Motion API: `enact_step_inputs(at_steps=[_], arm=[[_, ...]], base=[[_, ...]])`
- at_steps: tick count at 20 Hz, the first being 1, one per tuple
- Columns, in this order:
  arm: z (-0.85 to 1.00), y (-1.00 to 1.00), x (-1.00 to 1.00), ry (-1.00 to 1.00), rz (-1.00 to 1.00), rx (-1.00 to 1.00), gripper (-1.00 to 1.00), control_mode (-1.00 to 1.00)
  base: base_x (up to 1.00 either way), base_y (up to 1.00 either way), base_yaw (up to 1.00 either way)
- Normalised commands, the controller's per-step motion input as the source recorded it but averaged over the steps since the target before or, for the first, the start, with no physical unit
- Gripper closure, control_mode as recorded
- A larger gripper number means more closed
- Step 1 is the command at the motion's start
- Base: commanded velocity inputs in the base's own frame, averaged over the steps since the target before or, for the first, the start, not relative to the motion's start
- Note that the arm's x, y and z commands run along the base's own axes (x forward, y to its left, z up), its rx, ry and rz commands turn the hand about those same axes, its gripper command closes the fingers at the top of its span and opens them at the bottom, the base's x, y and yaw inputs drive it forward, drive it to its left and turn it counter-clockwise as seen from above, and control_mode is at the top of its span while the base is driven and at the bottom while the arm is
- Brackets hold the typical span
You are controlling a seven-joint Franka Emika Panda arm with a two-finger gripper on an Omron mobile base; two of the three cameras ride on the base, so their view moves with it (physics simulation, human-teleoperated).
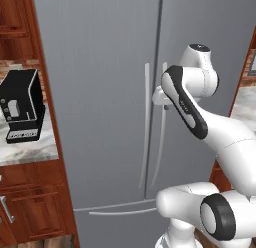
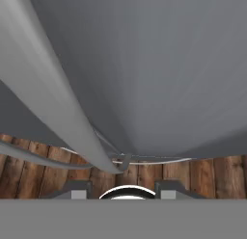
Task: Gather the broccoli and sweet potato from the fridge and place them on a tray on the dining counter. Then gather the chicken drumstick and fish from the fridge and place them on the other tray.
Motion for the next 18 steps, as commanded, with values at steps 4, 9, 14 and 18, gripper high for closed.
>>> enact_step_inputs(at_steps=[4, 9, 14, 18], arm=[[0.0, 0.0, 0.0, 0.0, 0.0, 0.0, -1.0, 1.0], [0.0, 0.0, 0.0, 0.0, 0.0, 0.0, -1.0, 1.0], [0.0, 0.0, 0.0, 0.0, 0.0, 0.0, -1.0, 1.0], [0.0, 0.0, 0.0, 0.0, 0.0, 0.0, -1.0, 1.0]], base=[[-0.06, 0.0, 0.0], [-0.5, 0.09, 0.01], [-0.59, 0.17, 0.0], [-0.3, 0.25, -0.01]])
